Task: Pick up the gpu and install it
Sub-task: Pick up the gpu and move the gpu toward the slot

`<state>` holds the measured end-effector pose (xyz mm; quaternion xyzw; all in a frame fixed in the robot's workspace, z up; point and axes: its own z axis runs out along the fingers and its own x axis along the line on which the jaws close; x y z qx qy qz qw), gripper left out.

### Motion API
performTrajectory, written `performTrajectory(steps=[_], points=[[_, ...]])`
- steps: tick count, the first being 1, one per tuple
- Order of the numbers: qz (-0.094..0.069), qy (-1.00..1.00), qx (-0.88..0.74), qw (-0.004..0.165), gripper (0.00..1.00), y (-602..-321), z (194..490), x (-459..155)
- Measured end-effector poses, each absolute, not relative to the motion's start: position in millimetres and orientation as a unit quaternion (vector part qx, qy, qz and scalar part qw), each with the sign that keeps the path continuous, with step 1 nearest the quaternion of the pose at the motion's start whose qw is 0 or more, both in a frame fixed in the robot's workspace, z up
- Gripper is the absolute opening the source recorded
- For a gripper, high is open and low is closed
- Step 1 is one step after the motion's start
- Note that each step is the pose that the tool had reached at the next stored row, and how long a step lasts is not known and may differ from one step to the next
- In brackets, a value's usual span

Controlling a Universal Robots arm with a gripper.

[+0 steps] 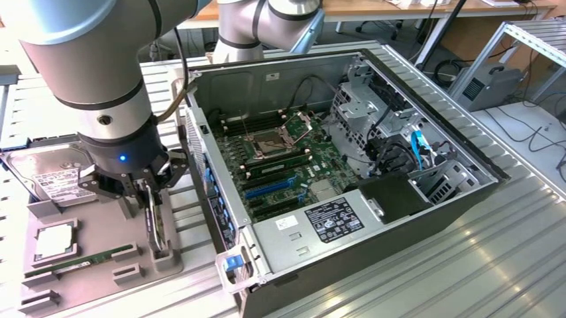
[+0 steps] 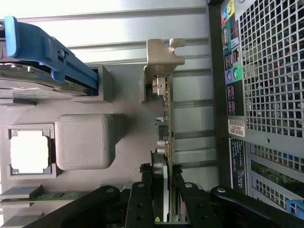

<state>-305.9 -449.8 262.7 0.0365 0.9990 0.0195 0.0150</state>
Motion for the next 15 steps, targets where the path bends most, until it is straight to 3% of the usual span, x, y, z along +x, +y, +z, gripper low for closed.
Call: performTrajectory(steps=[15], points=[[0.020,0.999,0.036,0.015,0.27,-449.8,269.4,-305.9]])
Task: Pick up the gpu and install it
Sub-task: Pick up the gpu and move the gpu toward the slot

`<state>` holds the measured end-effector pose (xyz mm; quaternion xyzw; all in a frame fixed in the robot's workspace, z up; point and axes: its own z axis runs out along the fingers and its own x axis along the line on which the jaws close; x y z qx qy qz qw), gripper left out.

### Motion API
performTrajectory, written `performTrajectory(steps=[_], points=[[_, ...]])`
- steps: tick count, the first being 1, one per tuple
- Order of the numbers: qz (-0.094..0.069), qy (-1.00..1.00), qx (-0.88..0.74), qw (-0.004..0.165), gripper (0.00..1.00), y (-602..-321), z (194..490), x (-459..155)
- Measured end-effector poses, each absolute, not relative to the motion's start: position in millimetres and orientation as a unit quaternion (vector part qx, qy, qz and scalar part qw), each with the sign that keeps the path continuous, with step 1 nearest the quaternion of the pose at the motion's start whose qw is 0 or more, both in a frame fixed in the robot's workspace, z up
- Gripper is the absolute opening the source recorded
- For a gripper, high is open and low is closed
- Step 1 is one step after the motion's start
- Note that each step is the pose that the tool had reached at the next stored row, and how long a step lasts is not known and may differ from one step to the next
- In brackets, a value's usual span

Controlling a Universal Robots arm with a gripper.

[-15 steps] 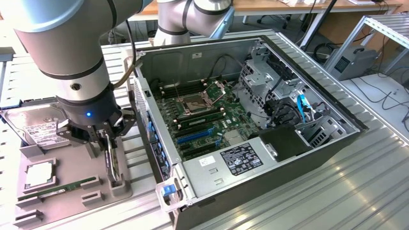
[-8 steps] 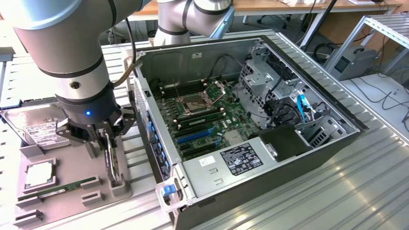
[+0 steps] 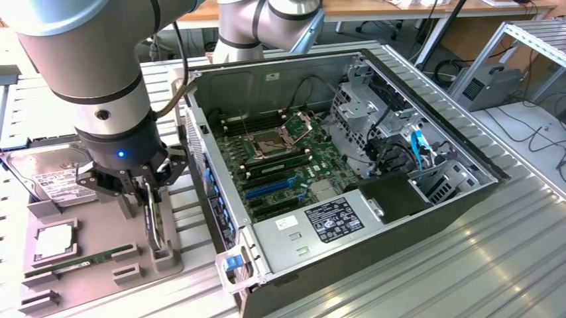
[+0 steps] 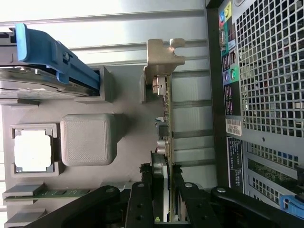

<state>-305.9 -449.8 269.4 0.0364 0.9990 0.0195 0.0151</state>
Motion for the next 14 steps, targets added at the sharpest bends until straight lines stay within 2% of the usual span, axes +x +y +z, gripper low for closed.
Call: performTrajectory(steps=[14], points=[[0.020,0.999,0.036,0.015,0.27,-449.8,273.5,-305.9]])
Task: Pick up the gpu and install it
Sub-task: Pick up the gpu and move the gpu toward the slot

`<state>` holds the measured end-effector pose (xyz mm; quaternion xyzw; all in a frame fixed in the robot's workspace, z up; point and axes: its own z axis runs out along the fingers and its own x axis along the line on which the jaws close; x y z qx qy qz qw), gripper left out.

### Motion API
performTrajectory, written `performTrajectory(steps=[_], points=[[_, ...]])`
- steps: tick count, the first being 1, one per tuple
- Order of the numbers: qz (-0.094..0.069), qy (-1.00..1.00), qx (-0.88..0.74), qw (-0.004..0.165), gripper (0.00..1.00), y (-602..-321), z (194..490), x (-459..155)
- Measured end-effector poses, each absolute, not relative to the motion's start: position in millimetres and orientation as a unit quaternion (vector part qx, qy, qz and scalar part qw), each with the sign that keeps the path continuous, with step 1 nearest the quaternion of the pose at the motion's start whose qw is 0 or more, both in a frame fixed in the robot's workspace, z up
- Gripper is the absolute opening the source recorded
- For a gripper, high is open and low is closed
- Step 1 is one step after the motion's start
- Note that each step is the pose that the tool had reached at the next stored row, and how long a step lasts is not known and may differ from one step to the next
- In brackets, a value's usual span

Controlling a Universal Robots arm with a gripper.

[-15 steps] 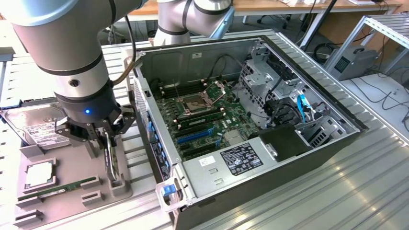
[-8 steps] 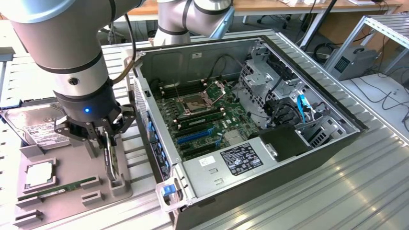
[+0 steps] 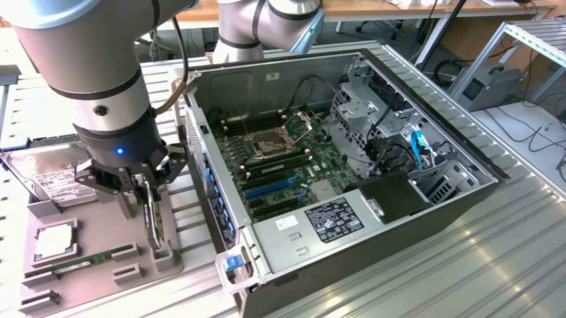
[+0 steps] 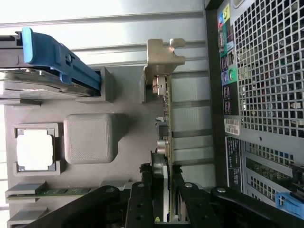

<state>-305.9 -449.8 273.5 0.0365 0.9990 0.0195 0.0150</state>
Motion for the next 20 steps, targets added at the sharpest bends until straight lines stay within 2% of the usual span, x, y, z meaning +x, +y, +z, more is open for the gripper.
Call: performTrajectory(steps=[20], points=[[0.019,0.999,0.036,0.015,0.27,-449.8,278.6,-305.9]])
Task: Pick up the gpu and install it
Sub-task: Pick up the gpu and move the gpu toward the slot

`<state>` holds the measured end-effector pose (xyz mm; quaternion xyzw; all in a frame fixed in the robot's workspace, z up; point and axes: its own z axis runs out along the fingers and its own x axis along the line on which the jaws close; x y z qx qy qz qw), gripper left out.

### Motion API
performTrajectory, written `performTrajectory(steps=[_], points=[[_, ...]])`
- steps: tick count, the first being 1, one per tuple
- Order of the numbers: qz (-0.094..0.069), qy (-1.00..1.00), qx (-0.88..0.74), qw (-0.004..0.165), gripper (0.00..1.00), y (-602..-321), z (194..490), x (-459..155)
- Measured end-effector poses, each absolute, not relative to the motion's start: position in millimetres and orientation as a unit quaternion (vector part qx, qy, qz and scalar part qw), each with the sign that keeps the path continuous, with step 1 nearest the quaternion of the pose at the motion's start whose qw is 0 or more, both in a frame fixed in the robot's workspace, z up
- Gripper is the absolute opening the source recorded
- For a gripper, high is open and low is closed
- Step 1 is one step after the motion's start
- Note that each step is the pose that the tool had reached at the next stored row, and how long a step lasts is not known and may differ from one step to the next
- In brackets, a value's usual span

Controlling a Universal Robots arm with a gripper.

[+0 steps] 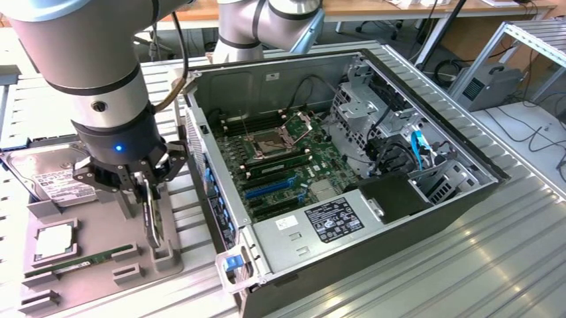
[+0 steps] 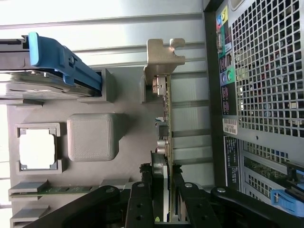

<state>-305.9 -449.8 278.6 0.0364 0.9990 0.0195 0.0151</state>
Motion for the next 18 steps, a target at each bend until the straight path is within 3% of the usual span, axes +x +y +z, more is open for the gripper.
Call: performTrajectory(steps=[18], points=[[0.019,0.999,0.036,0.015,0.27,-449.8,287.8,-305.9]])
